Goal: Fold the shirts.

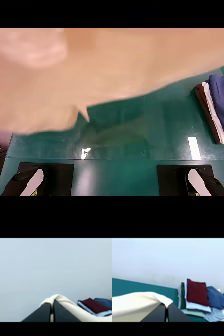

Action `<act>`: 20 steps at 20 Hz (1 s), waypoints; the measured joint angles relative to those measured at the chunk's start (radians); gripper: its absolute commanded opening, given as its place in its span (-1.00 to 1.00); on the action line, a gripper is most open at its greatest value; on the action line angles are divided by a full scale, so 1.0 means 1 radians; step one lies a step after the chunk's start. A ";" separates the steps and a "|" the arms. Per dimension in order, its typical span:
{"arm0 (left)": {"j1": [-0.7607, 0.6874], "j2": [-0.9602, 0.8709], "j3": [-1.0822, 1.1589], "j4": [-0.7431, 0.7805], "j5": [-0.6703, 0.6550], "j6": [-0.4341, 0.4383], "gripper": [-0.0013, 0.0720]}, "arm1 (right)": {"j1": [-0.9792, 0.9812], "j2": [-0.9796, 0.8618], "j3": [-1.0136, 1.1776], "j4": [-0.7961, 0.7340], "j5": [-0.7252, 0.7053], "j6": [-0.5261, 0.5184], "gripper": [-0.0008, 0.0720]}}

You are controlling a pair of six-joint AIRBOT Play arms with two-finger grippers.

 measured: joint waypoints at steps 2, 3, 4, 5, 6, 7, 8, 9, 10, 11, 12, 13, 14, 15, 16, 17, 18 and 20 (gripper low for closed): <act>0.000 -0.001 0.026 -0.029 -0.003 -0.006 -0.90 | -0.022 -0.008 0.029 0.001 0.029 0.014 -0.95; 0.000 -0.001 0.018 -0.029 -0.008 -0.007 -0.90 | -0.031 -0.007 0.014 0.002 0.036 0.019 -0.95; 0.000 -0.001 -0.007 -0.029 -0.009 -0.008 -0.90 | -0.037 -0.006 -0.011 0.002 0.042 0.024 -0.95; 0.000 -0.001 -0.053 -0.031 -0.014 -0.009 -0.90 | -0.040 -0.009 -0.045 0.001 0.049 0.026 -0.95; 0.000 -0.003 -0.110 -0.028 -0.020 -0.010 -0.90 | -0.039 -0.018 -0.077 0.001 0.057 0.028 -0.95; 0.000 -0.007 -0.181 -0.026 -0.025 -0.009 -0.90 | -0.031 -0.036 -0.112 0.000 0.066 0.029 -0.95; 0.000 -0.014 -0.253 -0.023 -0.032 -0.009 -0.90 | -0.016 -0.060 -0.144 0.000 0.077 0.030 -0.95; 0.000 -0.025 -0.335 -0.022 -0.042 -0.009 -0.90 | 0.007 -0.093 -0.180 0.000 0.089 0.031 -0.95; 0.000 -0.041 -0.412 -0.022 -0.050 -0.004 -0.90 | 0.031 -0.130 -0.214 -0.002 0.097 0.031 -0.95; 0.000 -0.062 -0.496 -0.019 -0.056 0.010 -0.90 | 0.061 -0.175 -0.254 -0.017 0.105 0.032 -0.95; 0.000 -0.082 -0.573 -0.019 -0.061 0.027 -0.90 | 0.093 -0.223 -0.293 -0.033 0.109 0.032 -0.95; 0.000 -0.108 -0.652 -0.020 -0.063 0.048 -0.90 | 0.123 -0.270 -0.328 -0.051 0.110 0.032 -0.95; 0.000 -0.139 -0.721 -0.019 -0.061 0.068 -0.90 | 0.152 -0.322 -0.364 -0.066 0.111 0.032 -0.95; -0.002 -0.179 -0.789 -0.017 -0.058 0.091 -0.90 | 0.182 -0.381 -0.397 -0.087 0.109 0.032 -0.95; -0.006 -0.217 -0.842 -0.016 -0.043 0.117 -0.90 | 0.208 -0.435 -0.423 -0.097 0.092 0.032 -0.95; -0.014 -0.266 -0.887 -0.018 -0.015 0.150 -0.90 | 0.234 -0.496 -0.446 -0.105 0.072 0.032 -0.95; -0.024 -0.315 -0.918 -0.018 0.012 0.181 -0.90 | 0.256 -0.551 -0.461 -0.113 0.053 0.032 -0.95; -0.058 -0.419 -0.957 -0.027 0.101 0.246 -0.90 | 0.290 -0.655 -0.476 -0.120 -0.008 0.028 -0.95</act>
